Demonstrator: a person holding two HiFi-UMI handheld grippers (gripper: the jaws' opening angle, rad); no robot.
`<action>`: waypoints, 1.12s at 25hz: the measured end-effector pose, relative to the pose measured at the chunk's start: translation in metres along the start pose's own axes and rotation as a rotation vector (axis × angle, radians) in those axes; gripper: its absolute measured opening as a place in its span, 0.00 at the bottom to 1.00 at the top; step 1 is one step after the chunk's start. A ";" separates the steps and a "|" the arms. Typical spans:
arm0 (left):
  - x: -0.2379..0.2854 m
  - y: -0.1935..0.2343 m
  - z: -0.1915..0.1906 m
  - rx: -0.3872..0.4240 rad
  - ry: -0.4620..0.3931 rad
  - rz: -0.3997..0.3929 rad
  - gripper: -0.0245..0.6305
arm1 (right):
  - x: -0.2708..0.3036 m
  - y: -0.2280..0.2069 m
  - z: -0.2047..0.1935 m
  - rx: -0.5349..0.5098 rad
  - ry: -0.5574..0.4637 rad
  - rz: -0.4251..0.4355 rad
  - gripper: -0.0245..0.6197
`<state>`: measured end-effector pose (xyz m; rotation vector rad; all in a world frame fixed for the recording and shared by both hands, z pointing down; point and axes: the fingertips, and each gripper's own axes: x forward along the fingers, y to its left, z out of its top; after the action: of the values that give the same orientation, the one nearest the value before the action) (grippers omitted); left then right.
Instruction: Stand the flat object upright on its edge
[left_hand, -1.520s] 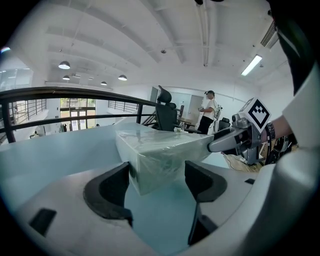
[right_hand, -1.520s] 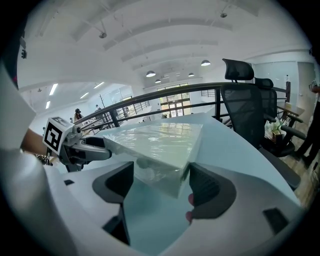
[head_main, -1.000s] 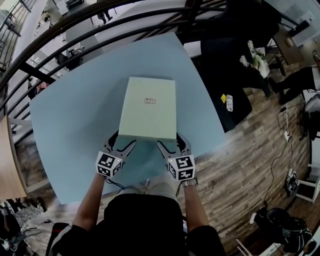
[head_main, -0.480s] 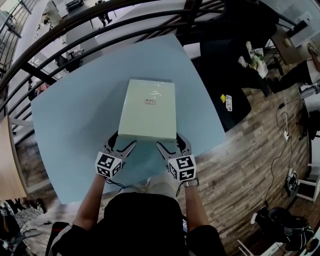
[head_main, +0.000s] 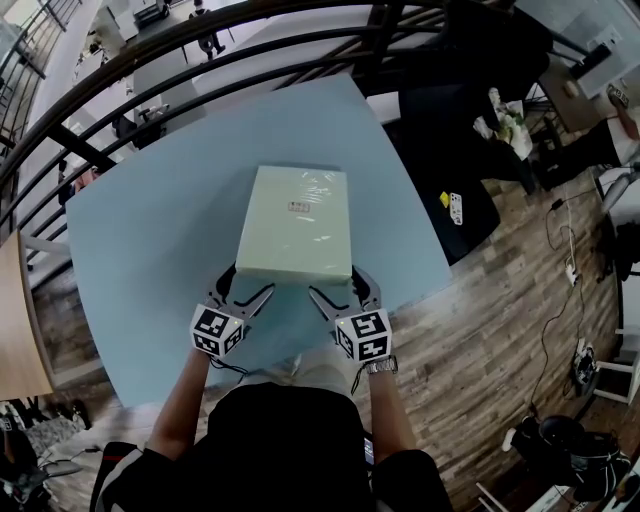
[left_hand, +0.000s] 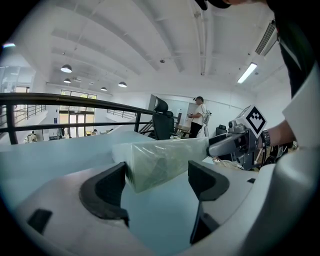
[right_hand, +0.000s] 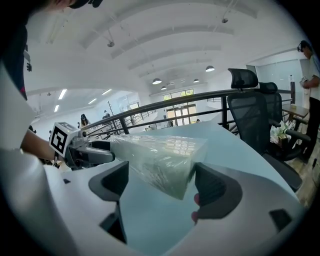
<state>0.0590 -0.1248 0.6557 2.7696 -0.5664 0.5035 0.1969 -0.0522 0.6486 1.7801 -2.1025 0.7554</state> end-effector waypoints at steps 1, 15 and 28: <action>-0.002 -0.001 0.000 0.002 0.002 0.000 0.60 | -0.001 0.001 0.000 -0.001 -0.001 0.001 0.64; -0.017 -0.012 0.009 0.044 -0.017 -0.011 0.60 | -0.020 0.013 0.004 -0.026 -0.020 -0.020 0.65; -0.041 -0.011 0.022 0.064 -0.043 -0.012 0.60 | -0.030 0.036 0.015 -0.048 -0.041 -0.026 0.65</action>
<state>0.0346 -0.1086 0.6182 2.8487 -0.5526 0.4677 0.1699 -0.0317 0.6129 1.8080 -2.1012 0.6618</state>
